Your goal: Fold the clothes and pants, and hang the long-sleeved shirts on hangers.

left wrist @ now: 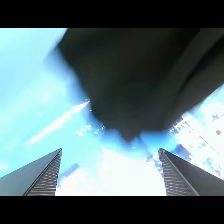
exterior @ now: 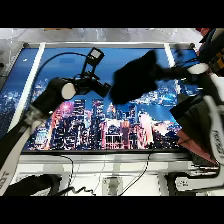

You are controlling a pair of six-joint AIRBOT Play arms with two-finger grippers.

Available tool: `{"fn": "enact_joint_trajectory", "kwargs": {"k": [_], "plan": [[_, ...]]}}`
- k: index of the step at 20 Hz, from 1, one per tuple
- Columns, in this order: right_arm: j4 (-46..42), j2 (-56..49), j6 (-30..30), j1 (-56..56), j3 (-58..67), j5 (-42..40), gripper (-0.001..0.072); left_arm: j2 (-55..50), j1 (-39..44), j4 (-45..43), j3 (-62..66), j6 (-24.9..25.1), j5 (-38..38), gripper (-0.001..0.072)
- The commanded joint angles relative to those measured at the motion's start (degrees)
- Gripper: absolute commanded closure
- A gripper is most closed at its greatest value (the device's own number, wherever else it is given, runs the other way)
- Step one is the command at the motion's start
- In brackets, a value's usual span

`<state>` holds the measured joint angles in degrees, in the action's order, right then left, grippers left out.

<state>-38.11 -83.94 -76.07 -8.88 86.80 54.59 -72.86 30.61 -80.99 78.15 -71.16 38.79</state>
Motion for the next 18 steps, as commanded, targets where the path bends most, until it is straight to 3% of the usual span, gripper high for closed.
{"fn": "enact_joint_trajectory", "kwargs": {"k": [1,6,9,12,13,14,15,16,18], "plan": [[-7.5,12.1,-12.1,-12.2,1.0,2.9,0.0691,6.5,0.0,-3.7,0.0,0.0,0.3,0.0001],[-28.7,25.5,-28.7,-36.3,1.0,16.0,0.0691,13.7,0.0,-3.7,0.0,0.0,0.3,0.0001],[-38.3,30.7,-32.6,-52.1,1.0,24.3,0.0691,15.8,0.0,-3.7,0.0,0.0,0.3,0.0001],[-43.7,32.6,-32.5,-63.4,1.0,30.1,0.069,16.2,0.0,-3.7,0.0,0.0,0.3,0.0001],[-43.6,32.5,-32.5,-66.1,1.0,30.3,0.0656,16.1,0.0,-3.6,0.0,0.0,0.3,0.0001],[-43.1,32.4,-32.5,-67.3,0.9,30.3,0.05,16.0,0.0,-3.7,0.0,0.0,0.3,0.0001],[-42.6,32.3,-32.5,-67.5,0.8,30.3,0.0254,16.1,0.0,-3.6,0.0,0.0,0.3,0.0001],[-40.7,32.2,-32.5,-67.5,0.8,30.2,0.0103,16.1,0.0,-3.6,0.0,0.0,0.3,0.0001],[-36.8,31.8,-31.7,-67.5,0.8,29.3,0.0088,16.1,0.0,-3.6,0.0,0.0,0.3,0.0001]]}}
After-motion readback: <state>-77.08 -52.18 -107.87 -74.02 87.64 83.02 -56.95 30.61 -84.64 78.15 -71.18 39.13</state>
